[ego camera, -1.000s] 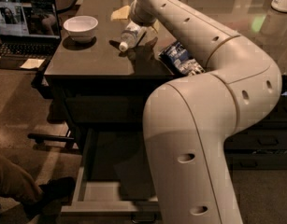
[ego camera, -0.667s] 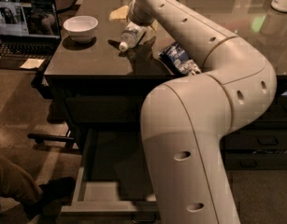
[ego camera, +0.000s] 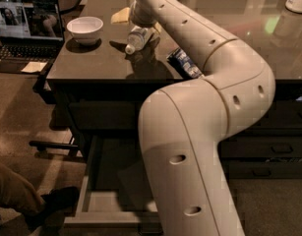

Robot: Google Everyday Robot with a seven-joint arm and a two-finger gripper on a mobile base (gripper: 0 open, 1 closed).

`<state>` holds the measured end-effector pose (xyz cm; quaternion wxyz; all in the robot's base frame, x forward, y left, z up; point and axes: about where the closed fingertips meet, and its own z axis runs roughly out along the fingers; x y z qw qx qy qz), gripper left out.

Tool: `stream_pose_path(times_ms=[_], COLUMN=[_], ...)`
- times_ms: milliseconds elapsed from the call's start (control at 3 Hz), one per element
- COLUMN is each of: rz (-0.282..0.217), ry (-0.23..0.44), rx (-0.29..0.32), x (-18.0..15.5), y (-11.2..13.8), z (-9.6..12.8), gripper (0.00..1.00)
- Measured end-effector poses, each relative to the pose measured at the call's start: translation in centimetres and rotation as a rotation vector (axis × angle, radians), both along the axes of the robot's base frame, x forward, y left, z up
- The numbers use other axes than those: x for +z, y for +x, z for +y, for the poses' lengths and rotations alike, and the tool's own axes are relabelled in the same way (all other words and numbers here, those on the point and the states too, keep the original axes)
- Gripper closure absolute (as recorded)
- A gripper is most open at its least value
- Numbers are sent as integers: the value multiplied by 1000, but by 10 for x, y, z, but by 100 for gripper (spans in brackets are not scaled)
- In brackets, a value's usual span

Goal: Place blue plastic bottle into middle drawer

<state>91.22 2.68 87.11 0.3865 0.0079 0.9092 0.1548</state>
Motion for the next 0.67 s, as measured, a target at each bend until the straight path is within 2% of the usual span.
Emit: stream_pose_path(times_ms=[667], rz=[42], ry=[-78], rx=[-48], x=[-15], y=[5], z=[-1], gripper=[0])
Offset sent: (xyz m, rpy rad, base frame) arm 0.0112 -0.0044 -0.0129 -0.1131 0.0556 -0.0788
